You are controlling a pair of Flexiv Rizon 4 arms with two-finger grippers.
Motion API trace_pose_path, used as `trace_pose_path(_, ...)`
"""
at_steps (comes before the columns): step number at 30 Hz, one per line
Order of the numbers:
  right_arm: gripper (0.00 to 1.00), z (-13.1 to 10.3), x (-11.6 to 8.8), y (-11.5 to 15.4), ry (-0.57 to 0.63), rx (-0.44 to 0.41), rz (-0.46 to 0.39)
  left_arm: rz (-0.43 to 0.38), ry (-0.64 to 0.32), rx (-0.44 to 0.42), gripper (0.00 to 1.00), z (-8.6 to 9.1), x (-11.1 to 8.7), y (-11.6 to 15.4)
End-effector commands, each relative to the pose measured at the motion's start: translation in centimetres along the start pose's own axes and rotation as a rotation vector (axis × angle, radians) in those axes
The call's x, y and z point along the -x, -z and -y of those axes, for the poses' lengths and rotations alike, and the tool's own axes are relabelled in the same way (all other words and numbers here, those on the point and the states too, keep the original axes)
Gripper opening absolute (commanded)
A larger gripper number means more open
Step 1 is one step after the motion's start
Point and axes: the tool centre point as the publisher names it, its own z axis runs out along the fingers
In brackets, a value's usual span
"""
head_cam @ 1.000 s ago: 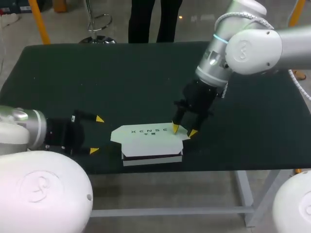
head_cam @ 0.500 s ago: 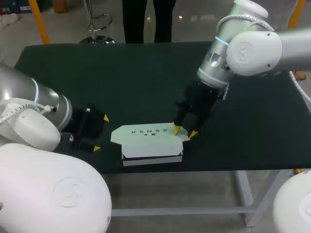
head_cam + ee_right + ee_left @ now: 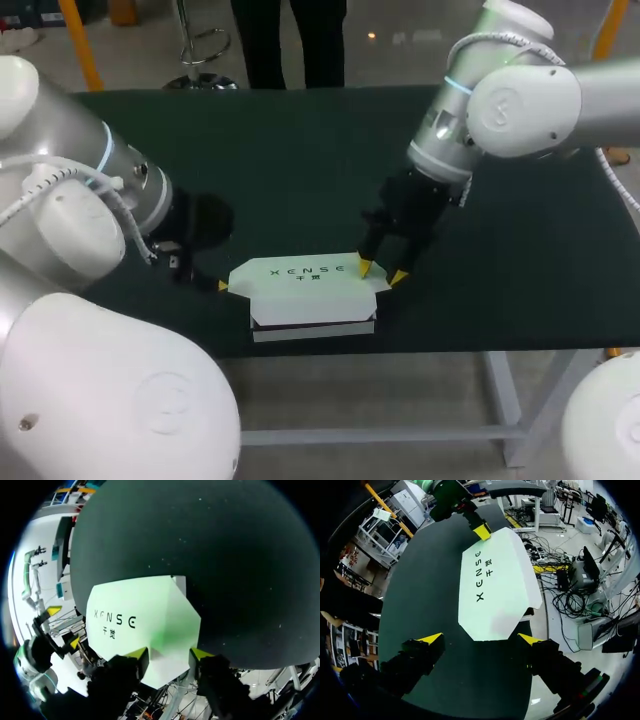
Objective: Assemble the packaging by folding the flat box into shape, placing the metal phone stand inside, and closing the box properly
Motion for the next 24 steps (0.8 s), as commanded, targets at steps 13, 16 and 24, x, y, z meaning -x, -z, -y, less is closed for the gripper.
trace_pose_path(13, 0.56, 0.0, 0.3, 0.0, -0.009, 0.004, -0.006, -0.583, 0.498, -0.026, 1.0, 1.7, 2.0, 1.3)
trace_pose_path(16, 0.56, 0.0, 0.3, 0.0, -0.008, 0.004, -0.007, -0.533, 0.641, 0.015, 1.0, 2.0, 1.7, 1.2)
trace_pose_path(24, 0.55, 0.0, 0.3, 0.0, -0.004, 0.004, -0.011, -0.533, 0.641, 0.015, 1.0, 2.0, 1.7, 1.2)
